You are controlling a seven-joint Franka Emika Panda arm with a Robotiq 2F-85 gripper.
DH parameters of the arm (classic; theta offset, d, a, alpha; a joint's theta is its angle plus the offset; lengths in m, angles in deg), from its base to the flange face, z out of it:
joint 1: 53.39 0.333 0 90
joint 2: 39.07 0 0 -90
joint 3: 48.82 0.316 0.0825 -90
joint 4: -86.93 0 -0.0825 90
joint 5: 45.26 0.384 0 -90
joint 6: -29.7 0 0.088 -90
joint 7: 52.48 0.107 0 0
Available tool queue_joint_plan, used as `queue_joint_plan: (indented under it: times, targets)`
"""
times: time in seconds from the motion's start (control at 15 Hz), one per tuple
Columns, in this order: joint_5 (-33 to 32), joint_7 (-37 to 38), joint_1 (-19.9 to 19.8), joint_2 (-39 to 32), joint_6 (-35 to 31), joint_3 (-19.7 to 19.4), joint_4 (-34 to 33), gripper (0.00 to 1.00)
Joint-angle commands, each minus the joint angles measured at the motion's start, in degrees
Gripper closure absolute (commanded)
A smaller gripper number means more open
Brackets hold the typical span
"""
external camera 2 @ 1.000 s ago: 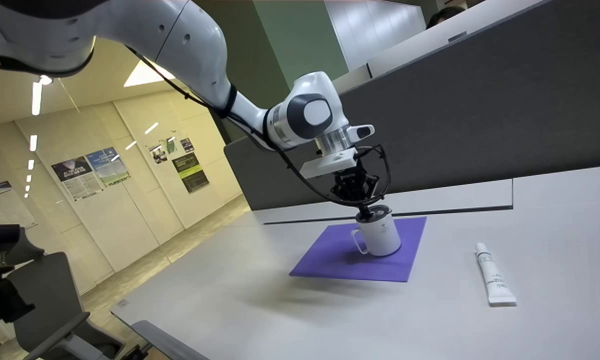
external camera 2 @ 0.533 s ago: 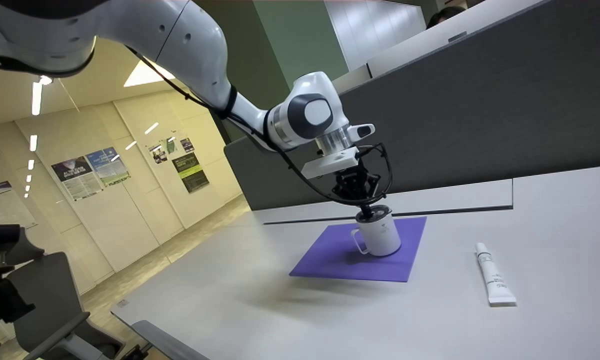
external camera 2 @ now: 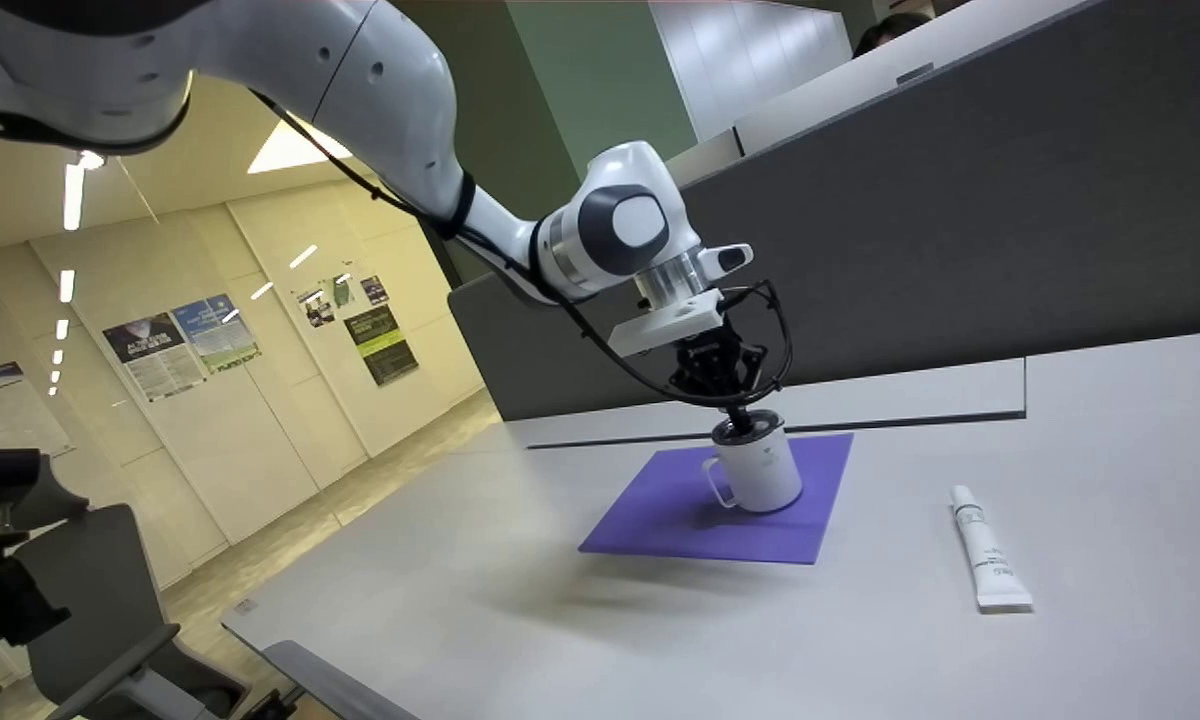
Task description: Move the black object on the strainer to the right, then to the left
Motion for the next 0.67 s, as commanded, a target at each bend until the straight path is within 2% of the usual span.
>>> queue_joint_plan:
  times: [0.0, 0.27, 0.33, 0.6]
  targets:
    - [-0.56, 0.25, -0.33, -0.97, -0.25, -0.23, -1.29, 1.00]
    - [3.80, -0.34, -2.26, 2.83, 3.95, 2.08, -4.22, 1.00]
    - [3.30, -0.14, -1.73, 3.92, 6.05, 1.49, -5.50, 1.00]
    - [2.12, -1.17, -1.32, 9.53, 19.51, 0.57, -12.24, 1.00]
